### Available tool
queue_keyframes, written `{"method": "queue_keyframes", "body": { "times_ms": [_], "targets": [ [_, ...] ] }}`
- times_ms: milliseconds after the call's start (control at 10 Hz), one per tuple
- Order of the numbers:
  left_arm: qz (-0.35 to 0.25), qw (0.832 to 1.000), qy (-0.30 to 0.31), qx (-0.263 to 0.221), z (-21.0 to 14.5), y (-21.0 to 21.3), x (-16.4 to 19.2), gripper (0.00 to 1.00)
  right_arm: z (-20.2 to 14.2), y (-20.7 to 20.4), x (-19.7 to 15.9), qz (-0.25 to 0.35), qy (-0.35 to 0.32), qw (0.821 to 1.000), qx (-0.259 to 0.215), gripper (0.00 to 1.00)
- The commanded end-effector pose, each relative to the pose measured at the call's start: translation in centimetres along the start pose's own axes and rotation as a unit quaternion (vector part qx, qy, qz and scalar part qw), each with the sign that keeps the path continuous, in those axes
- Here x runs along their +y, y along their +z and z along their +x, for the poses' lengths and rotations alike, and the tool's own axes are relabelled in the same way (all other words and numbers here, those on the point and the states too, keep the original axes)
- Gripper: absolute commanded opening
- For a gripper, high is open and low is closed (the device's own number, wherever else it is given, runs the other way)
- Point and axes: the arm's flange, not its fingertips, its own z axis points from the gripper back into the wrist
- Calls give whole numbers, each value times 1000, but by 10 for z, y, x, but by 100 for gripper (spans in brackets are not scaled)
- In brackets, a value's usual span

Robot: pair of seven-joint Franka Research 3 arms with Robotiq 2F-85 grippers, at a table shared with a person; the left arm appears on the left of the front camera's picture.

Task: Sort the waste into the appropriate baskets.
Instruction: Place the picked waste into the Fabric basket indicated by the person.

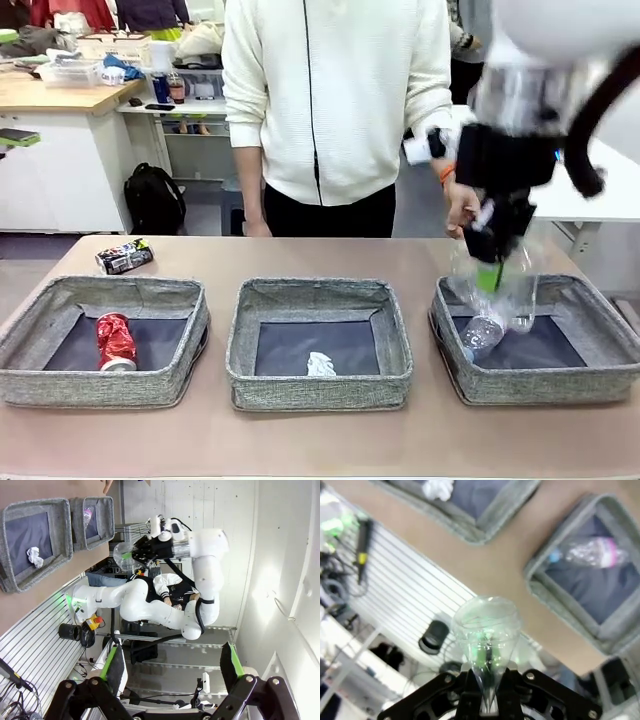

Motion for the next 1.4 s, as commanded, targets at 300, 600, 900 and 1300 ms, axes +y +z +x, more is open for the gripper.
{"method": "queue_keyframes", "body": {
  "times_ms": [300,600,900,1300],
  "targets": [
    [-11,1000,-9,2,-2,-1,0,100,-5,-14,-7,17,-30,999,-8,1],
    [-11,1000,-9,2,-2,-1,0,100,23,-37,-71,-122,-209,969,-49,1],
    [-11,1000,-9,2,-2,-1,0,100,41,-54,-103,-183,-317,930,-28,1],
    [-11,1000,-9,2,-2,-1,0,100,40,-68,-120,-172,-294,940,-22,1]
  ]
}}
